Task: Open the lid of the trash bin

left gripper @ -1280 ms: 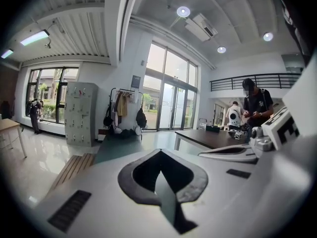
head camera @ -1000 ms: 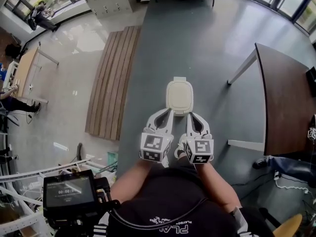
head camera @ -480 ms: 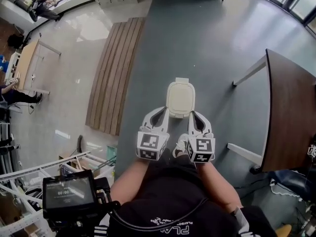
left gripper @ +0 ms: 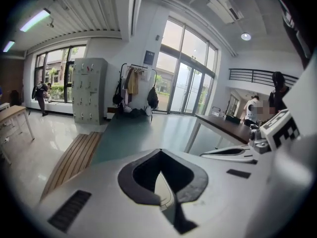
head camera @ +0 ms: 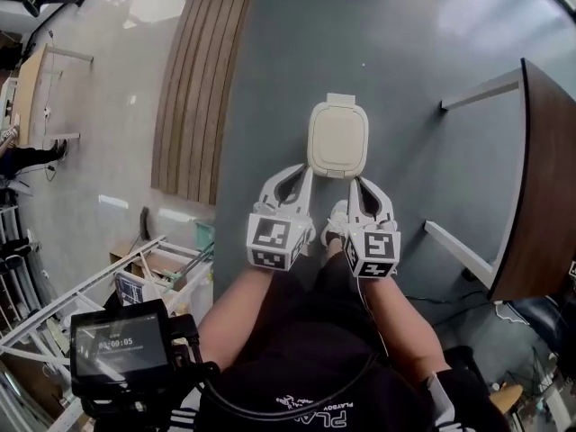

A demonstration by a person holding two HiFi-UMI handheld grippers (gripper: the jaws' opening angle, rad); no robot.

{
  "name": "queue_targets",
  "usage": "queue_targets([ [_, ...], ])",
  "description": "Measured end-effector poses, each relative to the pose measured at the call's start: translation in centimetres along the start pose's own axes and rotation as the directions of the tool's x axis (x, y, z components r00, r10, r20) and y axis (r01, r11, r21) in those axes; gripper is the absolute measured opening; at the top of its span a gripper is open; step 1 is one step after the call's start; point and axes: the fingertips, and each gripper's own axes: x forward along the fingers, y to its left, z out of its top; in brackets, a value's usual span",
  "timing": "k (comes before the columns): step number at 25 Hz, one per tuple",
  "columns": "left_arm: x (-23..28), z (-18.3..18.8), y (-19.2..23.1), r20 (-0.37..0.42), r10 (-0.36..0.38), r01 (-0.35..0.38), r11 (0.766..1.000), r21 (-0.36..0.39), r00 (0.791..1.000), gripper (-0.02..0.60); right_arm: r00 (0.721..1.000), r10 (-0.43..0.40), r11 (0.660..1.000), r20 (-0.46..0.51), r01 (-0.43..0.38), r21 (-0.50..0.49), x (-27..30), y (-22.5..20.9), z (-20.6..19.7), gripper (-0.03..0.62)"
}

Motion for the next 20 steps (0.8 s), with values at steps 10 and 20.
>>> queue_targets([
  [10,5.0,-7.6,4.0,-0.099,0.051,-0.055,0.998,-0.037,0.994,0.000,0.997,-0.033,0.999,-0.067,0.030,-0.041,5.5,-2.4,-6.1,0.005],
  [20,9.3,-17.2,5.0,-0.186,0.036,-0.048,0.997,-0.062,0.982,0.000,0.993,-0.013,0.998,-0.120,0.005,-0.064,10.1,-3.0,-14.8,0.005],
])
